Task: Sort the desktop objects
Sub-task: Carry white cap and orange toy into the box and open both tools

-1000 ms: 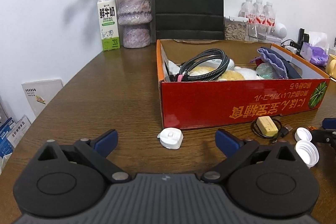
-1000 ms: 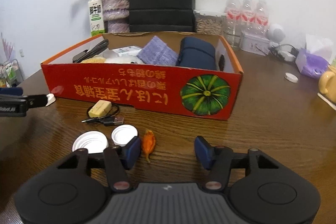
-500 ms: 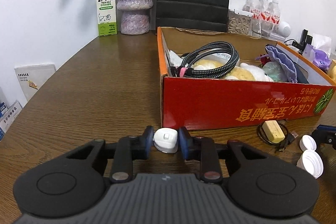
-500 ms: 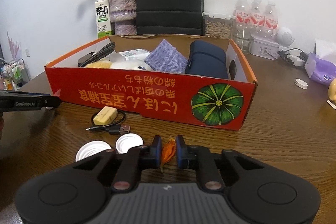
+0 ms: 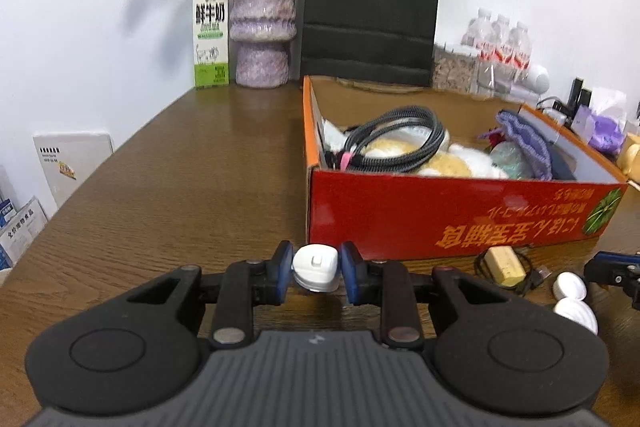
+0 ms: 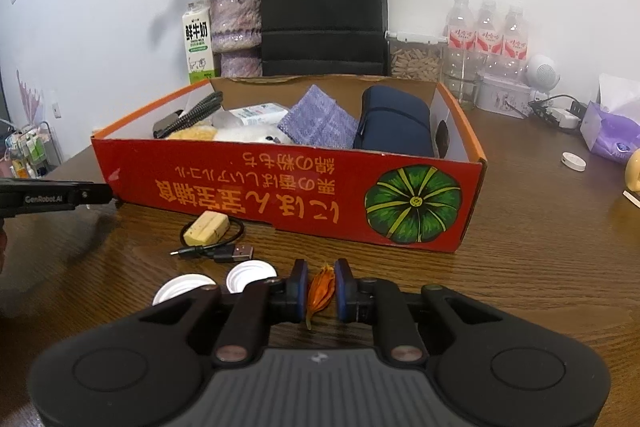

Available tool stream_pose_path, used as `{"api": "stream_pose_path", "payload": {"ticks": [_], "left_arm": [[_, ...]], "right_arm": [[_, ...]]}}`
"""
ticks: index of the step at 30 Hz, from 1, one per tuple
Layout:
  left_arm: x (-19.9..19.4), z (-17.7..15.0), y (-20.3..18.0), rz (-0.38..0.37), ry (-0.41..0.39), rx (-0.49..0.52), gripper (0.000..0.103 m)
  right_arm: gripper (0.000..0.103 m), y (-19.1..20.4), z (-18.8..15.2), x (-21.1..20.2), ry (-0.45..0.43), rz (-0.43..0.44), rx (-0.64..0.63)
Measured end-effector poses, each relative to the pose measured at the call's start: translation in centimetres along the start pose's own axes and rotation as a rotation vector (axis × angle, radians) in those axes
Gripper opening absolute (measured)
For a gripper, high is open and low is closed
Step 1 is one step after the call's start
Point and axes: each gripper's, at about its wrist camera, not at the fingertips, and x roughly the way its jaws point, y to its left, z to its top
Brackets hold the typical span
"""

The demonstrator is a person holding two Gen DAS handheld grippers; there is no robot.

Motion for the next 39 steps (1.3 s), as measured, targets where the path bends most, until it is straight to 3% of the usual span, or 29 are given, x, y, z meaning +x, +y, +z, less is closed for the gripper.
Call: {"api": "stream_pose_path", "payload": {"ticks": [12, 18, 24, 29, 32, 39], "left_arm": [[-5.6, 2.6, -1.4, -0.056, -0.193, -0.006, 0.026], [-5.7, 5.0, -3.6, -0.094, -0.257, 0.011, 0.026], [-2.6, 7.9, -6.1, -0.115, -0.273, 0.024, 0.026], [2.6, 9.8, -7.7, -0.141, -0.243, -0.004, 0.027], [5.4, 9.9, -8.1, -0.105, -0.232, 0.003, 0.027], [8.9, 8.2, -8.1, -0.063, -0.149, 0.026, 0.026]], "right_arm": [[0.013, 0.0, 2.5, -4.4, -0.177, 0.007, 0.016], [0.013, 0.0, 5.6, -5.1, -0.256, 0.003, 0.005], [0.013, 0.2, 9.0, -3.1, -0.294, 0.009, 0.002], [0.013, 0.4, 12.0, 0.6, -0.310, 0.008, 0.011], [0.013, 0.0, 13.3, 3.9, -0.304, 0.015, 0.034], [0.013, -1.2, 12.1, 9.3, -0.204, 0.063, 0.082]]}}
